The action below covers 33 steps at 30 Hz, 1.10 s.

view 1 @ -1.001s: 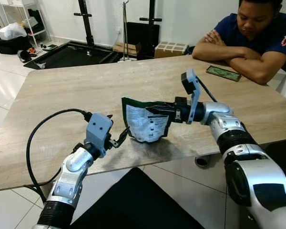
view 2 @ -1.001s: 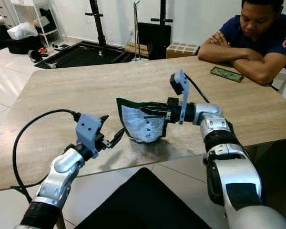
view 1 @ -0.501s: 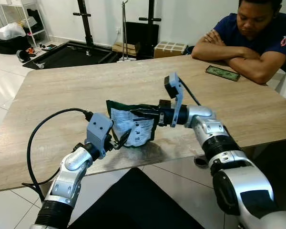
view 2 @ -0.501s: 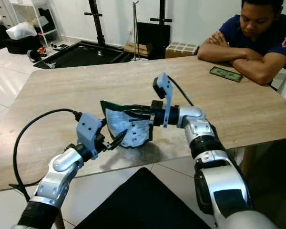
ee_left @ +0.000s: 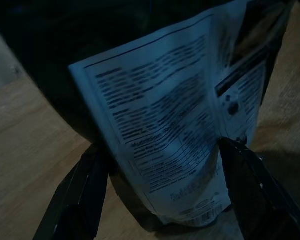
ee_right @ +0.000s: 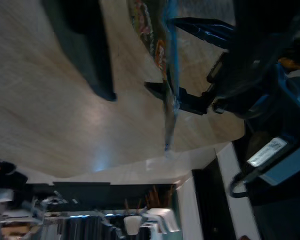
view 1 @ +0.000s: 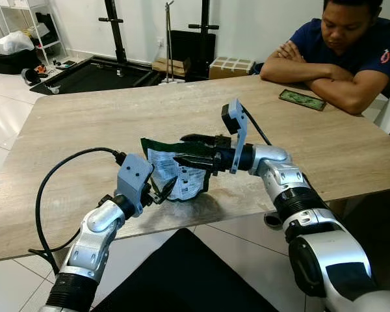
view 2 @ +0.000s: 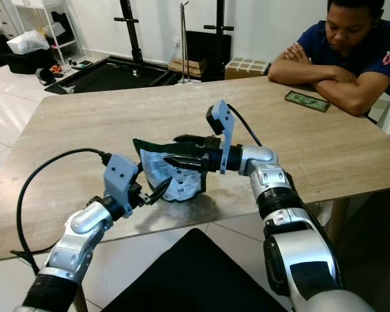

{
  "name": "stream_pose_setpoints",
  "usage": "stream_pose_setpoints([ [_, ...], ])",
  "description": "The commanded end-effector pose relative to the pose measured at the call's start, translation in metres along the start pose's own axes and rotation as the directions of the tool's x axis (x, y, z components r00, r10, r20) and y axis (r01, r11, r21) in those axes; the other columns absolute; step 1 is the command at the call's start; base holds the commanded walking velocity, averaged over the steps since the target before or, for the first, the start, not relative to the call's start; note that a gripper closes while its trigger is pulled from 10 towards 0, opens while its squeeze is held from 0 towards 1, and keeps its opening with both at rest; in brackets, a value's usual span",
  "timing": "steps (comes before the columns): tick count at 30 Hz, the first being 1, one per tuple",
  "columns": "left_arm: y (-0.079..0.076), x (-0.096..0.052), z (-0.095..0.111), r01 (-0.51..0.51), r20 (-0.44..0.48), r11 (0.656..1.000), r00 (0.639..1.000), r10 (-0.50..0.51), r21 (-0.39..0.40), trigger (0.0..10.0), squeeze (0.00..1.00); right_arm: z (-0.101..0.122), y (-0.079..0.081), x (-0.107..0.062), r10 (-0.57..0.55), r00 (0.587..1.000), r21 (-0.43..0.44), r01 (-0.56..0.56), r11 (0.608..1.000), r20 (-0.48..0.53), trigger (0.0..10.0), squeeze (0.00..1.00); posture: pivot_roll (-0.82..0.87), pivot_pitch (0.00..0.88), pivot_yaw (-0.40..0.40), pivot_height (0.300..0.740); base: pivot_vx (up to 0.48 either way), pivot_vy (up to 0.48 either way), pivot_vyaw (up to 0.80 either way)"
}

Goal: Restocking fridge

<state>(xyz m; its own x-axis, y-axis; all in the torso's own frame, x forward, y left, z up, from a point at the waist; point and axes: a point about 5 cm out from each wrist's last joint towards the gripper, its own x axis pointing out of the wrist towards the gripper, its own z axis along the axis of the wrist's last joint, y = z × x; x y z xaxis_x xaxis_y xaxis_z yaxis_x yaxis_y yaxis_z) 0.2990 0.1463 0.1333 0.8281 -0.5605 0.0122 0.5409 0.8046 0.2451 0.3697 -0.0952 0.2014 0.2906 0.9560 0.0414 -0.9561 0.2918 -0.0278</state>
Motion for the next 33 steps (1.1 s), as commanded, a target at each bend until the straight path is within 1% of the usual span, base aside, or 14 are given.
stream_pose_setpoints([
  [1,0.004,-0.003,-0.001,0.007,-0.025,1.000,1.000,-0.006,0.028,10.0,0.00,0.008,-0.004,-0.003,-0.037,0.999,-0.029,0.038,0.999,0.016,10.0,0.85,-0.05,0.002,0.003,0.740,0.000,0.000,0.00],
  [2,0.007,-0.004,-0.001,0.003,-0.028,0.999,1.000,-0.002,0.033,10.0,0.00,0.010,-0.007,-0.005,-0.054,0.998,-0.025,0.054,0.998,0.028,10.0,0.55,-0.05,0.004,0.002,0.740,0.000,0.000,0.00],
  [3,0.009,-0.005,-0.001,-0.003,-0.032,0.999,0.999,0.005,0.040,10.0,0.00,0.014,-0.008,-0.008,-0.055,0.997,-0.013,0.056,0.998,0.051,10.0,0.00,-0.05,0.004,0.001,0.740,0.000,0.000,0.00],
  [11,0.040,-0.022,-0.001,-0.102,-0.045,0.991,0.993,0.106,0.081,10.0,0.00,0.056,-0.025,-0.032,-0.144,0.936,0.116,0.112,0.987,0.321,10.0,0.00,-0.05,0.002,0.002,0.740,0.000,0.000,0.00],
  [18,0.051,-0.032,0.001,-0.130,-0.049,0.988,0.990,0.135,0.087,10.0,0.00,0.067,-0.034,-0.049,-0.214,0.898,0.159,0.164,0.974,0.385,10.0,0.00,-0.05,0.002,0.003,0.740,0.000,0.000,0.00],
  [20,0.054,-0.041,0.002,-0.140,-0.051,0.988,0.988,0.143,0.060,10.0,0.00,0.067,-0.043,-0.061,-0.340,0.860,0.172,0.295,0.940,0.380,10.0,0.00,-0.06,0.001,0.017,0.740,0.000,0.000,0.00],
  [21,0.053,-0.051,0.002,-0.138,-0.040,0.990,0.990,0.138,-0.007,10.0,0.00,0.058,-0.052,-0.071,-0.493,0.815,0.159,0.466,0.870,0.306,10.0,0.00,-0.07,0.002,0.029,0.740,0.000,0.000,0.00],
  [23,0.053,-0.051,0.002,-0.138,-0.040,0.990,0.990,0.138,-0.007,10.0,0.00,0.058,-0.052,-0.071,-0.493,0.815,0.159,0.466,0.870,0.306,10.0,0.00,-0.07,0.002,0.029,0.740,0.000,0.000,0.00],
  [24,0.045,-0.062,0.002,-0.105,-0.037,0.992,0.994,0.102,-0.073,10.0,0.00,0.046,-0.058,-0.081,-0.612,0.756,0.130,0.599,0.790,0.232,9.5,0.00,-0.07,0.002,0.031,0.740,0.000,0.000,0.00],
  [25,0.032,-0.070,0.000,-0.042,-0.042,0.990,0.998,0.037,-0.135,10.0,0.00,0.032,-0.060,-0.088,-0.693,0.700,0.103,0.687,0.719,0.173,5.3,0.00,-0.07,0.004,0.028,0.740,0.000,0.000,0.00],
  [26,0.032,-0.070,0.000,-0.042,-0.042,0.990,0.998,0.037,-0.135,10.0,0.00,0.032,-0.060,-0.088,-0.693,0.700,0.103,0.687,0.719,0.173,5.3,0.00,-0.07,0.004,0.028,0.740,0.000,0.000,0.00],
  [27,0.014,-0.077,-0.005,0.042,-0.064,0.982,0.996,-0.054,-0.185,10.0,0.00,0.017,-0.060,-0.095,-0.758,0.639,0.118,0.749,0.652,0.131,1.6,0.00,-0.07,0.004,0.025,0.740,0.000,0.000,0.00],
  [29,0.014,-0.077,-0.005,0.042,-0.064,0.982,0.996,-0.054,-0.185,10.0,0.00,0.017,-0.060,-0.095,-0.758,0.639,0.118,0.749,0.652,0.131,1.6,0.00,-0.07,0.004,0.025,0.740,0.000,0.000,0.00],
  [33,-0.018,-0.075,-0.014,0.177,-0.105,0.960,0.974,-0.203,-0.218,10.0,0.00,-0.008,-0.058,-0.100,-0.835,0.544,0.181,0.816,0.549,0.084,0.0,0.00,-0.06,0.005,0.011,0.740,0.000,0.000,0.00],
])
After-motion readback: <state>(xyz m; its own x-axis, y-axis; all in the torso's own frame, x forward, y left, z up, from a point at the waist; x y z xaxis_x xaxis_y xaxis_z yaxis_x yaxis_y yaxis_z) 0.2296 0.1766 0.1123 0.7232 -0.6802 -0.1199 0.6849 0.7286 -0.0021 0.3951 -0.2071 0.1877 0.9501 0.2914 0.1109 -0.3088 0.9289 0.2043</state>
